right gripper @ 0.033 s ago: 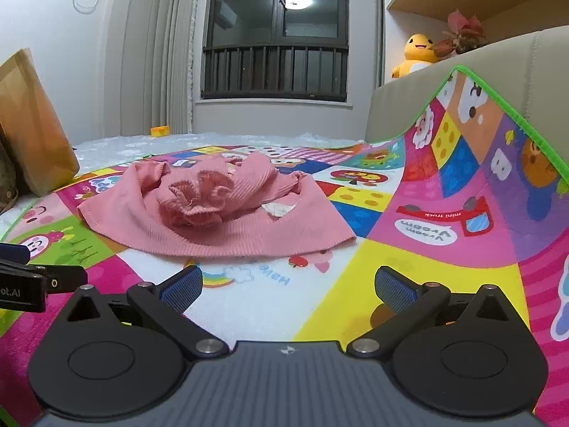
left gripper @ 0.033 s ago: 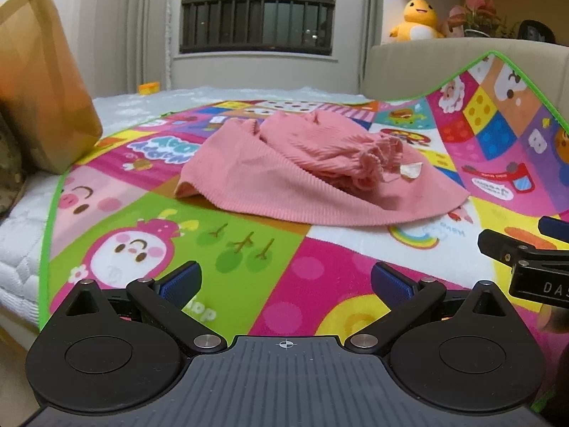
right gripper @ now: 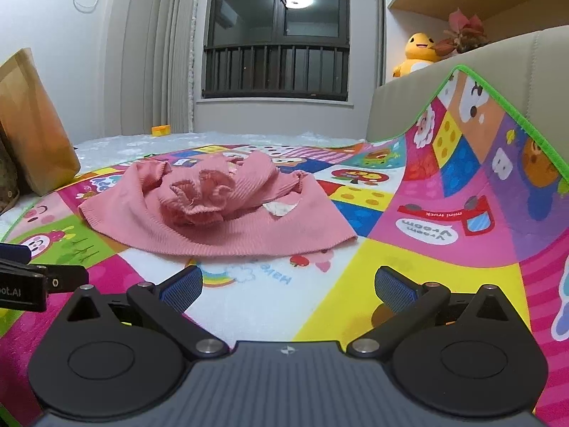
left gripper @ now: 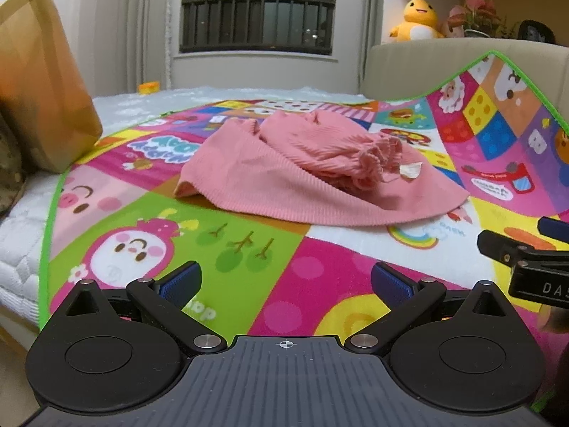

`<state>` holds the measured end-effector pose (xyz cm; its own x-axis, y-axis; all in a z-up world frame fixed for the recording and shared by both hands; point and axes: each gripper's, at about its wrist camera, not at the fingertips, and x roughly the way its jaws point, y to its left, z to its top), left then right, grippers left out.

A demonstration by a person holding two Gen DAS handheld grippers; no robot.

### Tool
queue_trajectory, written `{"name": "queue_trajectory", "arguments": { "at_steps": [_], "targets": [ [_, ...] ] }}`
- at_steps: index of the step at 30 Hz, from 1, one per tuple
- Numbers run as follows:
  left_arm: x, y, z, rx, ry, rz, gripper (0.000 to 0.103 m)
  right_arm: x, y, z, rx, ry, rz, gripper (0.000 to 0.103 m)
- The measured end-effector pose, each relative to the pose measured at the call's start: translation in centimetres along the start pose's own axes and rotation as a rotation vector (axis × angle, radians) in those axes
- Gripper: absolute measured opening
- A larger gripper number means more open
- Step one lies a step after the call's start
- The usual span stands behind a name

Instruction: Fold clothes

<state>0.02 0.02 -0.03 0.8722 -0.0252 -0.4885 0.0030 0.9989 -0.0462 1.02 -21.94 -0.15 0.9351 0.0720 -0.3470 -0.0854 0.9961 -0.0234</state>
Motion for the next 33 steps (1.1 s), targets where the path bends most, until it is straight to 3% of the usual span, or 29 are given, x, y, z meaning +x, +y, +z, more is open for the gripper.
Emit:
{"name": "queue_trajectory", "arguments": {
  "at_steps": [11,33],
  "targets": [
    [0.3,0.2,-0.1,-0.036,0.07,-0.025,0.103,0.5,0.1,-0.4,0.009,0.055,0.009,0.103],
    [0.5,-0.2,-0.8,-0.008,0.087,-0.006,0.103,0.8,0.1,-1.1,0.039,0.078,0.015,0.103]
  ]
}}
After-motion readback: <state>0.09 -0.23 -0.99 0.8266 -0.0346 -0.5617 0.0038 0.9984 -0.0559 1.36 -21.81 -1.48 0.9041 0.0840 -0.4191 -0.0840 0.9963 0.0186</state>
